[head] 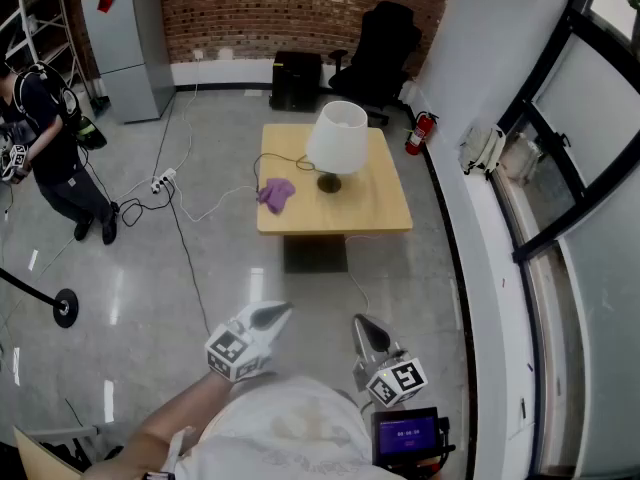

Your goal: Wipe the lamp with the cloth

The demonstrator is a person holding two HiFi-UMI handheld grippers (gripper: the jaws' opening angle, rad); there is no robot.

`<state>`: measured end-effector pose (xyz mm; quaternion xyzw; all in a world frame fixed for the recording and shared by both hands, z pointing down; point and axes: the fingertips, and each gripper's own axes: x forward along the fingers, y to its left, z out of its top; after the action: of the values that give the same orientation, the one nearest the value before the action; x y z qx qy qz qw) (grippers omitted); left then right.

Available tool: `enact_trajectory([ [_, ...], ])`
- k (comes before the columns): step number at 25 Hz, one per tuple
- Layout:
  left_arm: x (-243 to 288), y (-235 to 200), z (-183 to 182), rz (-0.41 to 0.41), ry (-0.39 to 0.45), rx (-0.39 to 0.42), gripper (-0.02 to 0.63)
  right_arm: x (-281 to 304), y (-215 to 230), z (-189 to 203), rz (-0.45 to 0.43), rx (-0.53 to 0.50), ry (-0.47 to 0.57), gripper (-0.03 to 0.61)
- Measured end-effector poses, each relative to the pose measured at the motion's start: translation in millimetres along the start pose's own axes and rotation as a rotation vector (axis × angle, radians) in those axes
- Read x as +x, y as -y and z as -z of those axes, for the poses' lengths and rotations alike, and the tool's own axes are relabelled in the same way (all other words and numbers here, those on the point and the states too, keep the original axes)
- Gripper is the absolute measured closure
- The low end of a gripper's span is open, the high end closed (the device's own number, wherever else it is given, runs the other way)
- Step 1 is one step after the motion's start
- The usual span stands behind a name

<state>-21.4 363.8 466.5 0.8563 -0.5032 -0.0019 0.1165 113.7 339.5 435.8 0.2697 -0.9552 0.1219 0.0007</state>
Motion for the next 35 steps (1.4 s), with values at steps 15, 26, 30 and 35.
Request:
enact_trajectory([
  [15,-14,-27,3,-0.002,-0.005,-0.015,0.611,24,-18,10,-0.014,-0.026,-0.037,0.564],
  [26,-27,-52,7,-0.061,-0.011,-0.032,0.611,53,-23,14,-0.066,-0.006,-0.076,0.565],
  [30,-38,-67,10,-0.106,-0.025,-0.045,0.611,70,-28,21,-0.102,0.011,-0.094,0.565],
  [35,-46,-83,7,-0.151,-0.034,-0.038,0.611,93,-32,29,-0.149,0.034,-0.108,0.565],
])
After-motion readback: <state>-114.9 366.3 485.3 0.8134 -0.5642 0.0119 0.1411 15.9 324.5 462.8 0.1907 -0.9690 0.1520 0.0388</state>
